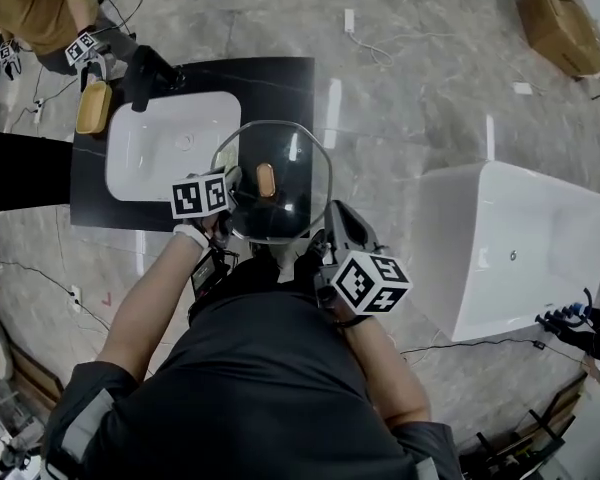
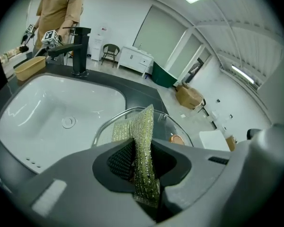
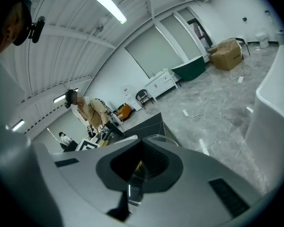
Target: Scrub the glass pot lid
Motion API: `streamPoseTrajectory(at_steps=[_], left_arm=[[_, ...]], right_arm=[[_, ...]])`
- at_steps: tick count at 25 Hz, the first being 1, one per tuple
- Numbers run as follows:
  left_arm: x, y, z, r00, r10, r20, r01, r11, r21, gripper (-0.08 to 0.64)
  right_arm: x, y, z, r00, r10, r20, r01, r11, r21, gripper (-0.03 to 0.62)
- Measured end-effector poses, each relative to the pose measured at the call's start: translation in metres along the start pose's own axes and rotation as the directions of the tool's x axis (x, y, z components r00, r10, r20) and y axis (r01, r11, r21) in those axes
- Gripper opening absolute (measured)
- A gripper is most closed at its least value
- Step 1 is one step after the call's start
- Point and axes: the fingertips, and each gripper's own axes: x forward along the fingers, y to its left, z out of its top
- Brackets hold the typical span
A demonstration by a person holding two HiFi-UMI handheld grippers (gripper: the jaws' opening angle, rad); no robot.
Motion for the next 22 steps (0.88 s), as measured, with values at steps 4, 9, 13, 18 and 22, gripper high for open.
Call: streamPoseTrajectory(at_steps=[4, 9, 13, 18, 22], left_arm=[[0.001, -0.017, 0.001, 0.998, -0.056, 0.016, 0.057, 0.997, -0.046, 0.075], [0.006, -0.038, 0.0, 0.995, -0.097, 0.014, 0.098, 0.994, -0.055, 0.075], [0.007, -0.044, -0.001, 0.996, -0.088, 0.026, 0.089, 0.994, -0.055, 0.075], [-0.004, -0.058, 0.006, 0.972, -0.206, 0.11, 0.225, 0.953, -0.205, 0.075], [-0.011, -0.058, 0.005, 0.95, -0.271, 0.156, 0.306, 0.907, -0.29, 0.075]], right_arm=[[-0.007, -0.015, 0.0, 1.0, -0.009, 0.012, 0.009, 0.999, 0.031, 0.006], [-0.007, -0.027, -0.003, 1.0, -0.001, -0.003, 0.001, 0.999, 0.052, 0.006], [-0.005, -0.027, -0.007, 1.0, 0.007, -0.019, -0.006, 0.999, 0.048, 0.006], [-0.005, -0.023, -0.009, 0.999, 0.013, -0.039, -0.012, 0.999, 0.045, 0.007], [-0.001, -0.011, -0.014, 0.998, 0.014, -0.054, -0.012, 0.999, 0.037, 0.006]])
